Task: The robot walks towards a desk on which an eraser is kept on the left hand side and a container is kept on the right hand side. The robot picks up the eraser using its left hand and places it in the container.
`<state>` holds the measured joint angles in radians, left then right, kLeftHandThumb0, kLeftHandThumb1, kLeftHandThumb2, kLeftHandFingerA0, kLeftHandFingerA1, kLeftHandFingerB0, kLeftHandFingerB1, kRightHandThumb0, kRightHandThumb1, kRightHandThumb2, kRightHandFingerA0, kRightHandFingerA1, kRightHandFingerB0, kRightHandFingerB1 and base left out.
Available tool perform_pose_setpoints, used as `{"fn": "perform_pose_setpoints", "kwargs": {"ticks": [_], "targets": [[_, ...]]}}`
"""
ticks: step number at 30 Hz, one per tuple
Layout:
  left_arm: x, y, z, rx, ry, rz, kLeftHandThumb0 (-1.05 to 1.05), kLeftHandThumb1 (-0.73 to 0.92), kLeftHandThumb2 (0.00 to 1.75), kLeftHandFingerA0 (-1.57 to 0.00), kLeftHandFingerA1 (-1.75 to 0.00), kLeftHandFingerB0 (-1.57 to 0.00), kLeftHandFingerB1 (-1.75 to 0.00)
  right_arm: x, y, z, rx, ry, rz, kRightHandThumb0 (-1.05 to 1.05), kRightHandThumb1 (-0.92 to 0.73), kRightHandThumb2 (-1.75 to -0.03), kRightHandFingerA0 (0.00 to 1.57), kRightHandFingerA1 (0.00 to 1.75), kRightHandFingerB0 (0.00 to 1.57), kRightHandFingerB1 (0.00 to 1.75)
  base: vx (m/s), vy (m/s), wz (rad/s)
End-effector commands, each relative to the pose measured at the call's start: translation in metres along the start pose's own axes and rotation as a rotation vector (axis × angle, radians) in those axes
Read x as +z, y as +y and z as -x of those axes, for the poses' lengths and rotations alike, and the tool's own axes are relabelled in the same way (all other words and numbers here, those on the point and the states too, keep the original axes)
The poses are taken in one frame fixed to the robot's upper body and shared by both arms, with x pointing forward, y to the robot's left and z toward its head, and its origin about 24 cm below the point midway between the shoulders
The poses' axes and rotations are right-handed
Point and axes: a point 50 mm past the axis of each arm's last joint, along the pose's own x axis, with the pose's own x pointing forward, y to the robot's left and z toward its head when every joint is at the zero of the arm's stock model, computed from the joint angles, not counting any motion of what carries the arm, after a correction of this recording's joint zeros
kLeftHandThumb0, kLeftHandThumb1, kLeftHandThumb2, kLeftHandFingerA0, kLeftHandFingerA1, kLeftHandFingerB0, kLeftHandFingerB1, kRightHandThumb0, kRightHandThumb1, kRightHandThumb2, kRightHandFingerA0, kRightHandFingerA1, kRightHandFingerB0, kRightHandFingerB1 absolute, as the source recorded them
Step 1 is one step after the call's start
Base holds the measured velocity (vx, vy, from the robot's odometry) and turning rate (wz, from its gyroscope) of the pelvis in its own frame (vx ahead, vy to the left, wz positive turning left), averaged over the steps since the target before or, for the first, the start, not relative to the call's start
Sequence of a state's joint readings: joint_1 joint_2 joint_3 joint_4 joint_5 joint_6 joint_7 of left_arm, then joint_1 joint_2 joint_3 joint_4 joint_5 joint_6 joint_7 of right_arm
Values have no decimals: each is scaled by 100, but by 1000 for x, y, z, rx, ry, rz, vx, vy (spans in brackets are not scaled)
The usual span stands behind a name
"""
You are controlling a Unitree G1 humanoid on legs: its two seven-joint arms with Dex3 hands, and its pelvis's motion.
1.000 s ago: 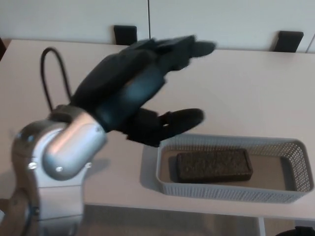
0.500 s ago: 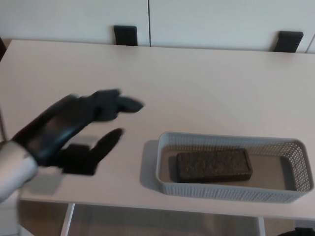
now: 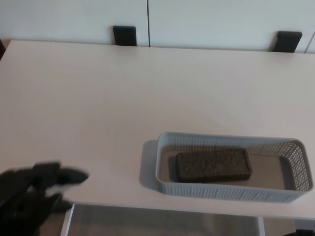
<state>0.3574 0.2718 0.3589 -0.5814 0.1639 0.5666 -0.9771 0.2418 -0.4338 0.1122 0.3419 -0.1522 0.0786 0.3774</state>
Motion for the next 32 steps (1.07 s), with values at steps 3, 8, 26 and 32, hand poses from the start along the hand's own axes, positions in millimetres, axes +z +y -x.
{"fn": "perform_pose_setpoints", "kwargs": {"ticks": [3,8,26,32], "targets": [[-55,-20,96,-631,-327,289,-91,92,86,-49,-51,-41,-44,-28,2,7,-7,84,-9,-41,-67,-59,50,44,42,38,0,0,0],[-91,-34,68,-720,-113,309,-87,92,87,-48,-47,-42,-43,-31,8,8,3,92,-12,-41,-68,-59,46,42,40,37,0,0,0],[-169,-59,-55,89,292,518,-54,72,62,-16,-38,-14,-28,-39,22,16,30,92,-6,-42,-69,-60,45,42,41,37,0,0,0],[-190,-47,-43,342,401,239,-43,63,59,-18,-38,-12,-26,-37,23,13,29,84,-25,-42,-68,-59,45,42,41,37,0,0,0]]}}
